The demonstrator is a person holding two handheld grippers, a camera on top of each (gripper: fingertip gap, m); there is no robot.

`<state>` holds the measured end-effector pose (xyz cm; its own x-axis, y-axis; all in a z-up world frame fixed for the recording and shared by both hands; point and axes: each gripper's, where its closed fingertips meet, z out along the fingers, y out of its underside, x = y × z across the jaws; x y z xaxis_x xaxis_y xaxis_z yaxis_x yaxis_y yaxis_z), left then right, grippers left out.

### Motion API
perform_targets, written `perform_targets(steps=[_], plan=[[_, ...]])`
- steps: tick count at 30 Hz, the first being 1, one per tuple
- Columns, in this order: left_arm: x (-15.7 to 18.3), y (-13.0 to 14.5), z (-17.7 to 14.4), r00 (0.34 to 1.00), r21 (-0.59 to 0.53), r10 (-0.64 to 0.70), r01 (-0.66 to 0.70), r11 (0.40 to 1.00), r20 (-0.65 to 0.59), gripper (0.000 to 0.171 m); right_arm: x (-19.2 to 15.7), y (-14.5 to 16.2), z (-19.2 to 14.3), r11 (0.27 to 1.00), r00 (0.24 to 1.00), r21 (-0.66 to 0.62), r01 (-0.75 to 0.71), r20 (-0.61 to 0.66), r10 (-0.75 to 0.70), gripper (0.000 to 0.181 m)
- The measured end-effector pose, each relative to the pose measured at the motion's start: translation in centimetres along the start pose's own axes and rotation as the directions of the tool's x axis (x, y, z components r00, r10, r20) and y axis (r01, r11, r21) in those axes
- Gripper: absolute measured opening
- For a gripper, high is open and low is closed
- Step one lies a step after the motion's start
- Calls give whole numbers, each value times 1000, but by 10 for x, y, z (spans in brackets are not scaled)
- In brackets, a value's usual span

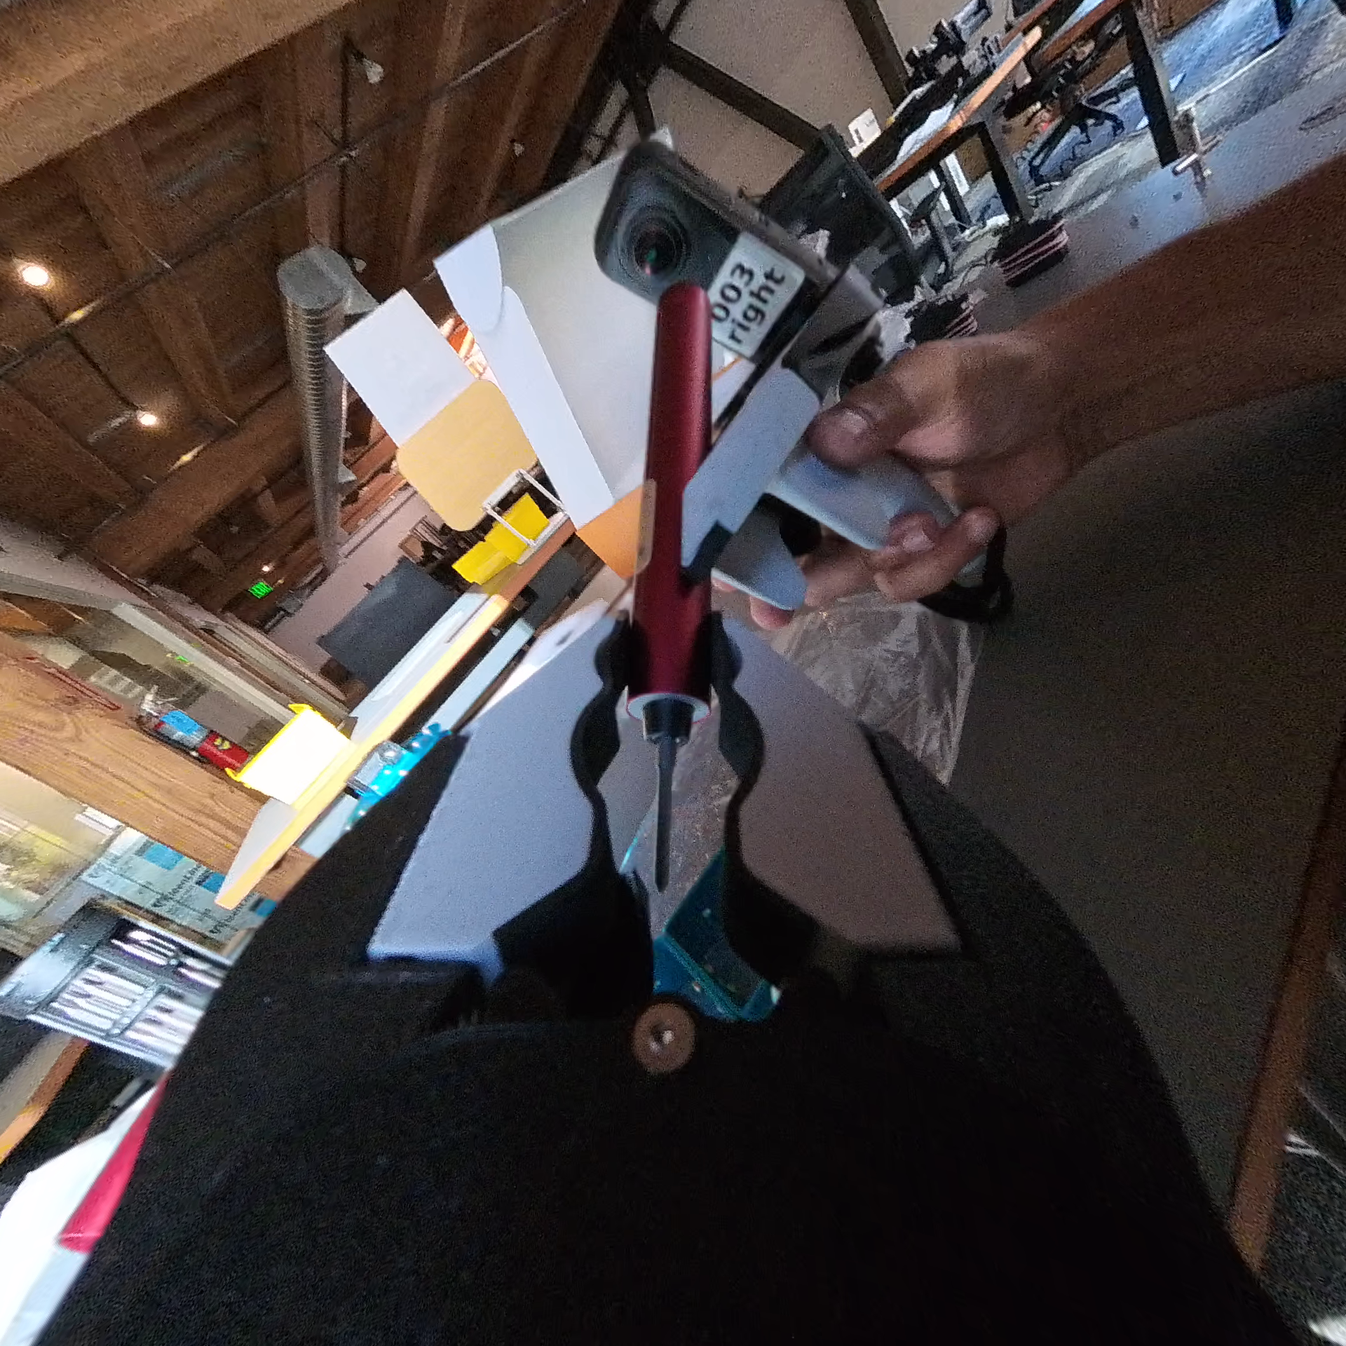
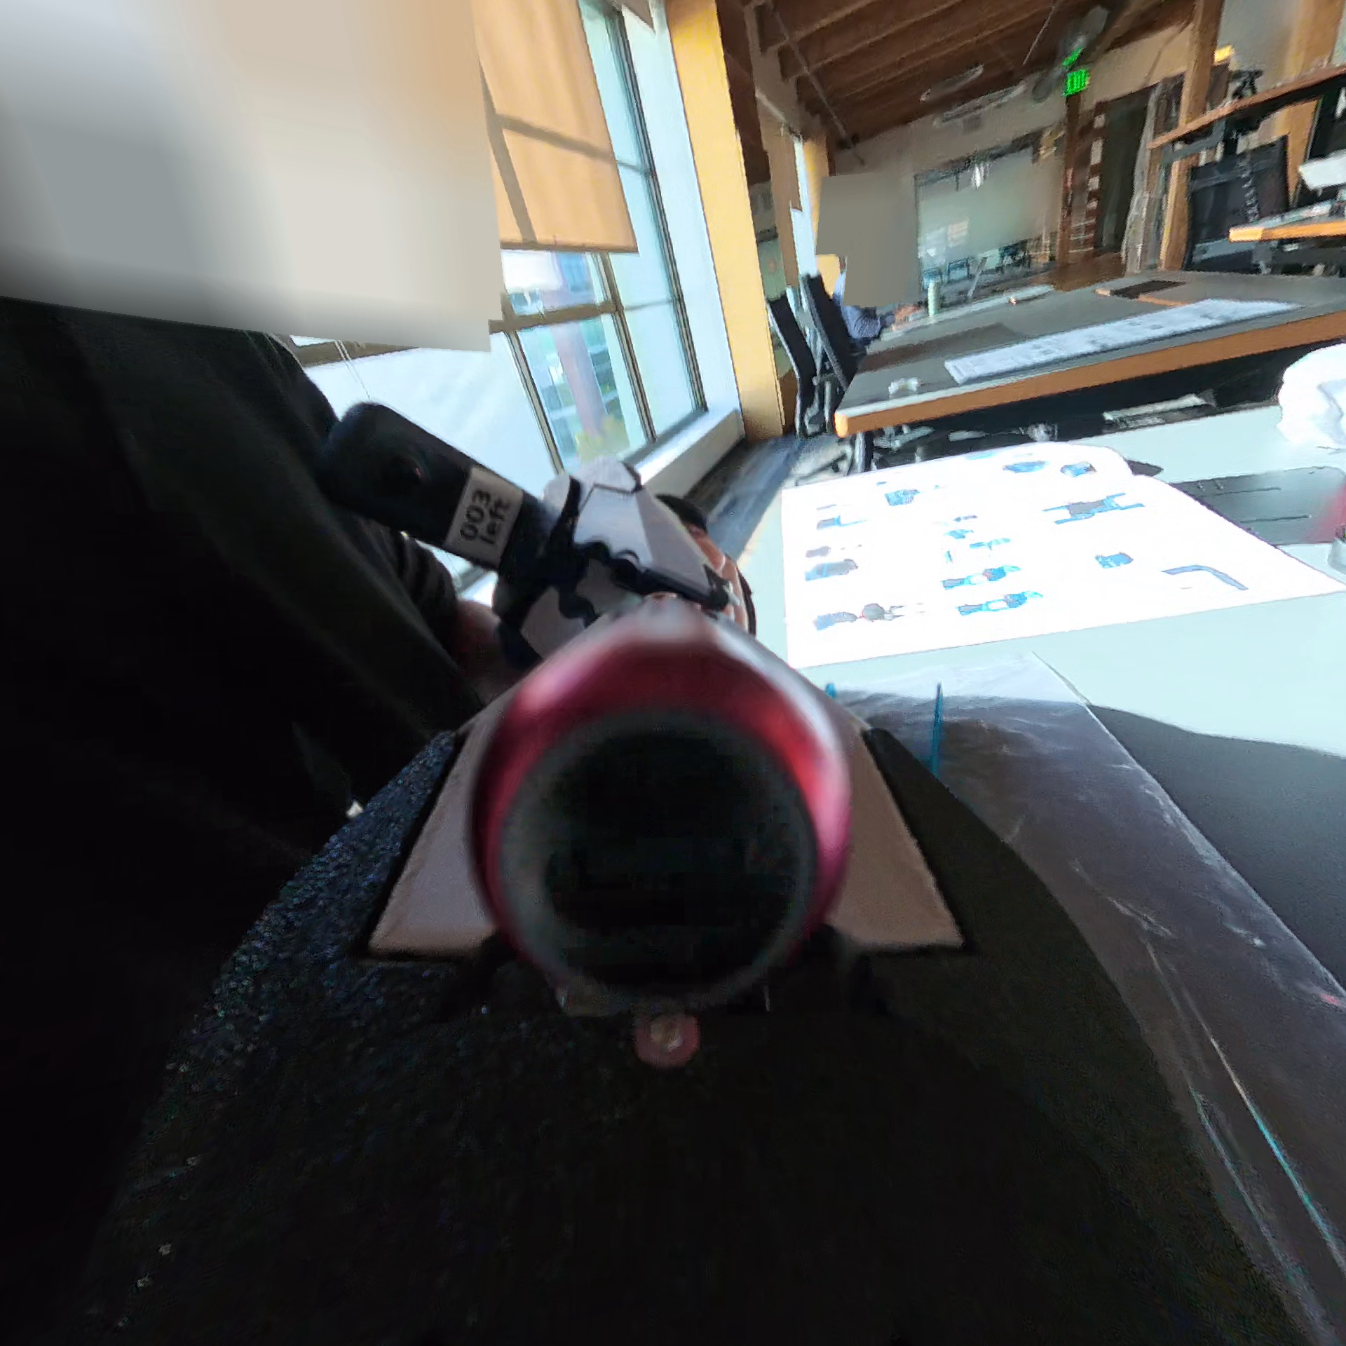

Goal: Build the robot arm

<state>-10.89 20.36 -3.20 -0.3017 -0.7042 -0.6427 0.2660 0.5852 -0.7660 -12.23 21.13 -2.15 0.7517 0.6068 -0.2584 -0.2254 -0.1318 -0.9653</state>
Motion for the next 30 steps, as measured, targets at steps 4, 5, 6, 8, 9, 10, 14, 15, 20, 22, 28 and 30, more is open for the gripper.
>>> perform_targets(steps=[4, 5, 6, 8, 9, 10, 14, 15, 20, 22, 28, 30], plan=[[10, 32, -10, 990, -190, -119, 104, 976, -70, 26, 8, 26, 2, 973, 971, -166, 162, -147, -187, 22], [7, 42, -17, 982, -244, -181, 162, 956, -55, 35, 11, 31, 0, 952, 950, -210, 222, -173, -260, 22], [6, 51, -25, 962, -289, -267, 242, 926, -51, 35, 16, 37, -5, 921, 921, -270, 280, -194, -337, 20], [-1, 69, -39, 895, -371, -445, 418, 829, 15, 29, 29, 47, -13, 831, 846, -386, 400, -193, -497, 19], [-8, 76, -44, 848, -379, -524, 513, 770, 81, 29, 31, 50, -13, 799, 823, -397, 452, -160, -545, 19], [-6, 78, -46, 779, -396, -621, 599, 695, 88, 31, 32, 53, -13, 755, 788, -403, 518, -119, -604, 18], [0, 92, -53, 666, -455, -735, 698, 553, 127, 33, 39, 60, -16, 604, 649, -368, 707, -1, -760, 18], [-7, 98, -55, 675, -452, -715, 704, 549, 183, 30, 43, 62, -17, 562, 616, -372, 739, 34, -787, 20], [-1, 96, -51, 570, -475, -792, 771, 425, 217, 29, 51, 75, -16, 330, 398, -312, 891, 186, -898, 20], [0, 98, -47, 539, -495, -807, 783, 377, 239, 29, 50, 86, -17, 271, 336, -272, 923, 230, -913, 20], [14, 109, -35, 568, -599, -792, 721, 348, 224, 31, 42, 92, -14, 213, 264, -239, 947, 210, -941, 20], [21, 115, -33, 565, -650, -797, 691, 315, 214, 36, 47, 93, -13, 176, 231, -261, 949, 202, -952, 20]])
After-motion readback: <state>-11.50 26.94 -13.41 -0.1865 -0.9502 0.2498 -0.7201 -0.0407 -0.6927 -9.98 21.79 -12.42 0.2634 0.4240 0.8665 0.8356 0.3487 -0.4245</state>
